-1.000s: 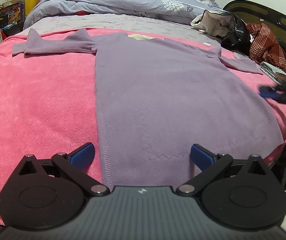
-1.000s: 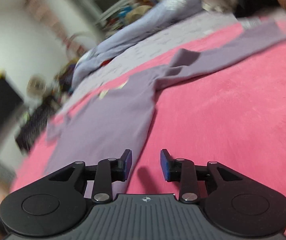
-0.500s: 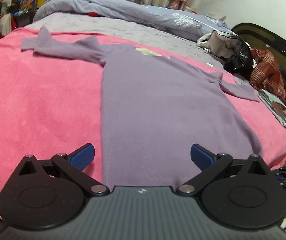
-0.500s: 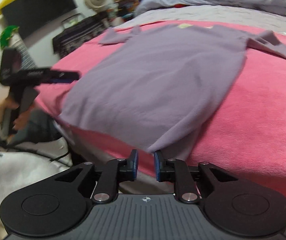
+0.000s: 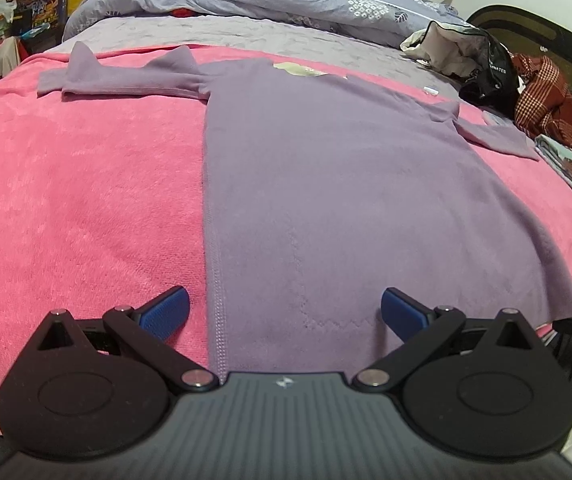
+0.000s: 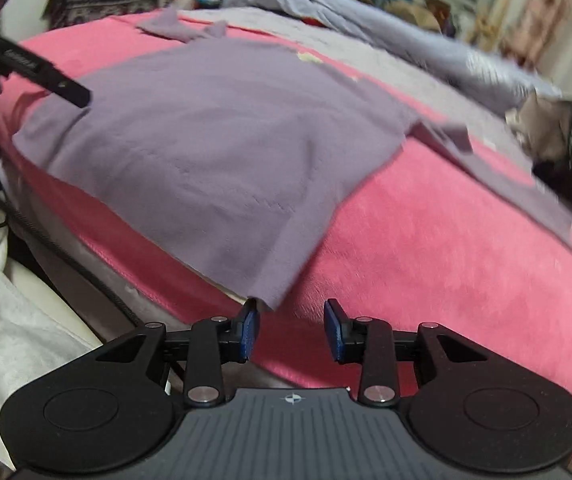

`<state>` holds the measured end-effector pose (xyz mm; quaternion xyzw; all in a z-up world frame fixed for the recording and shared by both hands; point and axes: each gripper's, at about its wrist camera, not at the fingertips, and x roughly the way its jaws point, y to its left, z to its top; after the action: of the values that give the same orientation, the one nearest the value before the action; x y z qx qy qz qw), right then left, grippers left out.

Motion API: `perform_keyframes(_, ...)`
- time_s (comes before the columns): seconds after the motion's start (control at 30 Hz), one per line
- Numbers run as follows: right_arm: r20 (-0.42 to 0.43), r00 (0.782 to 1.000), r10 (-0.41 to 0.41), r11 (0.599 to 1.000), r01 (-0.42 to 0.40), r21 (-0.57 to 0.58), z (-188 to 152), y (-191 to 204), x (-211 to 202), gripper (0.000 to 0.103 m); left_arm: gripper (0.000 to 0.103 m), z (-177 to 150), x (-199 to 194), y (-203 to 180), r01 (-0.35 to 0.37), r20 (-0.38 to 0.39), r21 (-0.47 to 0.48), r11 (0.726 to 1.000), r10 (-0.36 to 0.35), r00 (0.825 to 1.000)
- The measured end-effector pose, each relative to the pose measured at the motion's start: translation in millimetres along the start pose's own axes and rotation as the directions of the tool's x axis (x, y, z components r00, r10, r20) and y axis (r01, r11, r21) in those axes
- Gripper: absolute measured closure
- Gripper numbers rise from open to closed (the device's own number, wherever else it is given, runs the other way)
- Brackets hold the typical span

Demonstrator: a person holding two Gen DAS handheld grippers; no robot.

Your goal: Fold clothes

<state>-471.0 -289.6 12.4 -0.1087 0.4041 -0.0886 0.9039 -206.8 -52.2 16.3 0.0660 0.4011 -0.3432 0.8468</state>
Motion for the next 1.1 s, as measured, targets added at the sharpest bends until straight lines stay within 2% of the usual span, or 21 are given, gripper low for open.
perform_keyframes(0.07, 0.031, 0.998, -0.049, 0.998, 0.050, -0.036, 1, 6, -3, 0.065, 0.001, -1, -1, -1, -0.002, 0.000, 0.006, 1.000, 0.002, 1.000)
perform_keyframes(0.17, 0.074, 0.991, -0.115, 0.993, 0.116, -0.014, 3, 5, -6, 0.064, 0.001, -3, -1, -2, -0.004, 0.004, 0.014, 1.000, 0.004, 1.000)
perform_keyframes(0.3, 0.104, 0.987, -0.125, 0.992, 0.122, 0.028, 8, 3, -4, 0.064, 0.001, -6, -1, -4, -0.013, 0.007, 0.032, 0.999, 0.012, 1.000)
perform_keyframes(0.33, 0.101, 0.988, -0.113, 0.994, 0.111, 0.021, 10, 4, -2, 0.069, 0.001, -6, -1, -5, -0.015, 0.008, 0.036, 0.999, 0.014, 1.000)
perform_keyframes(0.37, 0.098, 0.990, -0.101, 0.995, 0.100, 0.014, 12, 5, 0, 0.087, 0.001, -7, -1, -6, -0.017, 0.008, 0.041, 0.999, 0.017, 1.000)
perform_keyframes(0.4, 0.096, 0.991, -0.089, 0.996, 0.089, 0.001, 14, 8, 2, 0.094, 0.001, -6, -1, -6, -0.019, 0.006, 0.047, 0.999, 0.019, 1.000)
perform_keyframes(0.5, 0.080, 0.994, -0.075, 0.994, 0.080, -0.068, 20, 17, 2, 0.095, 0.001, -5, -3, -5, -0.010, -0.002, 0.053, 0.999, 0.010, 1.000)
perform_keyframes(0.57, 0.047, 0.987, -0.156, 0.985, 0.159, -0.060, 20, 9, 6, 0.095, 0.001, -3, -6, 1, 0.006, -0.001, 0.030, 1.000, -0.006, 1.000)
perform_keyframes(0.67, -0.018, 0.948, -0.317, 0.948, 0.317, -0.018, 16, -13, 14, 0.096, 0.001, -3, -10, 13, 0.031, 0.009, -0.026, 0.999, -0.030, 0.999)
perform_keyframes(0.7, -0.031, 0.936, -0.350, 0.937, 0.351, 0.003, 14, -21, 15, 0.097, 0.001, -3, -12, 16, 0.038, 0.013, -0.041, 0.998, -0.038, 0.999)
perform_keyframes(0.73, -0.024, 0.938, -0.347, 0.937, 0.347, 0.037, 12, -28, 12, 0.096, 0.001, -3, -13, 19, 0.046, 0.017, -0.055, 0.997, -0.045, 0.999)
perform_keyframes(0.8, 0.023, 0.952, -0.306, 0.950, 0.304, 0.067, 10, -30, 4, 0.094, 0.001, -2, -14, 21, 0.055, 0.021, -0.070, 0.996, -0.053, 0.998)
perform_keyframes(0.83, 0.051, 0.963, -0.265, 0.962, 0.261, 0.073, 10, -29, -1, 0.089, 0.001, -2, -15, 22, 0.057, 0.022, -0.077, 0.995, -0.056, 0.998)
perform_keyframes(0.9, 0.108, 0.987, -0.121, 0.990, 0.111, 0.092, 14, -24, -9, 0.079, 0.001, 0, -19, 25, 0.055, 0.023, -0.093, 0.994, -0.053, 0.998)
perform_keyframes(0.93, 0.135, 0.990, -0.050, 0.994, 0.037, 0.103, 17, -21, -12, 0.074, 0.001, 1, -20, 27, 0.048, 0.023, -0.100, 0.994, -0.046, 0.999)
perform_keyframes(1.0, 0.186, 0.980, 0.076, 0.988, -0.099, 0.117, 27, -15, -14, 0.074, 0.001, 0, -25, 31, 0.024, 0.025, -0.110, 0.994, -0.022, 0.999)
perform_keyframes(1.1, 0.232, 0.947, 0.221, 0.967, -0.244, 0.075, 53, 1, -1, 0.074, 0.001, -2, -33, 41, -0.003, 0.036, -0.144, 0.990, 0.008, 0.999)
